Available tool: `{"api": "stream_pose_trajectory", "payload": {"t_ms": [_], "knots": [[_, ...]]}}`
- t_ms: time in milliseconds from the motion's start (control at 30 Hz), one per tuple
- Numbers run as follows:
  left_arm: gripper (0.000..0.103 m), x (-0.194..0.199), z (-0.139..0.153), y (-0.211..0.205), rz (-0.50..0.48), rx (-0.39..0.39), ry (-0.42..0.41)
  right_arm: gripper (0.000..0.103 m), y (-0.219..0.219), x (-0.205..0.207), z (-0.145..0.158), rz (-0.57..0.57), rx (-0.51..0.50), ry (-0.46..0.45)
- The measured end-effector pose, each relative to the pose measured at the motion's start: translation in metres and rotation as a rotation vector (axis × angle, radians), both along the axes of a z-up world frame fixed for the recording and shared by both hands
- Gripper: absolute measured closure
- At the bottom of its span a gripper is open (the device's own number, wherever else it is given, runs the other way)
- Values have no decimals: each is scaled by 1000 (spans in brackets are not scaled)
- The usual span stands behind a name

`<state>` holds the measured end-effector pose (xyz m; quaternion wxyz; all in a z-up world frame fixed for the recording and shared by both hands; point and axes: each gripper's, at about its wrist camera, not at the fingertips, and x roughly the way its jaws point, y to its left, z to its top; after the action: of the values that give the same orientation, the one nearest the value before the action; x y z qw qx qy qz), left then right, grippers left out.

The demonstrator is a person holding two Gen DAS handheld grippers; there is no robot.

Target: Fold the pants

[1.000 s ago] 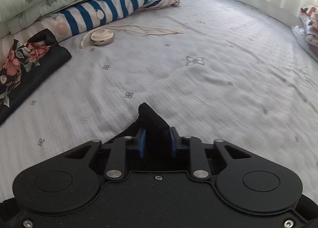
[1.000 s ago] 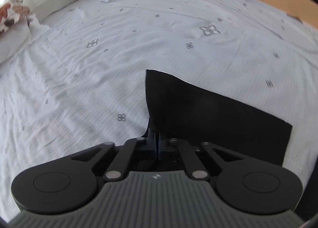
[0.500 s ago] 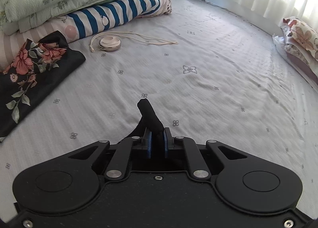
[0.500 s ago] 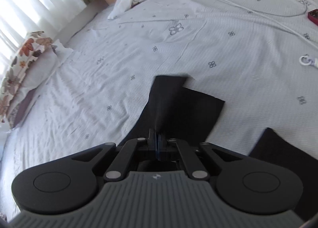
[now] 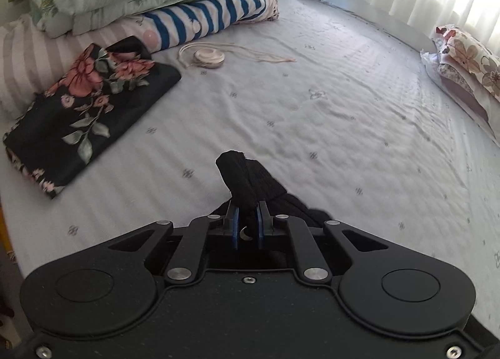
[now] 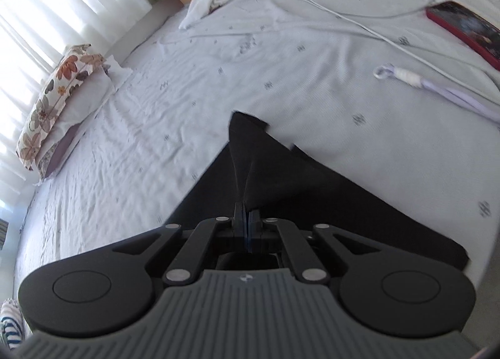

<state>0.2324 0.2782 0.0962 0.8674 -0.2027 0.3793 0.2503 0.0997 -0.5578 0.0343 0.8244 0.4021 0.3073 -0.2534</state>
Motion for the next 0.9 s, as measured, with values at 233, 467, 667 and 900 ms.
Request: {"api": "stream_pose_trajectory", "payload": {"t_ms": [233, 467, 667, 900], "knots": [[93, -38, -7, 0, -12, 11, 13, 101, 4, -42, -1, 27, -33, 67], [93, -70, 7, 2, -22, 9, -15, 101, 8, -81, -1, 46, -56, 87], [93, -92, -7, 9, -3, 18, 19, 101, 10, -104, -18, 51, -19, 128], [92, -99, -37, 7, 7, 35, 66, 101, 11, -119, -25, 44, -31, 158]]}}
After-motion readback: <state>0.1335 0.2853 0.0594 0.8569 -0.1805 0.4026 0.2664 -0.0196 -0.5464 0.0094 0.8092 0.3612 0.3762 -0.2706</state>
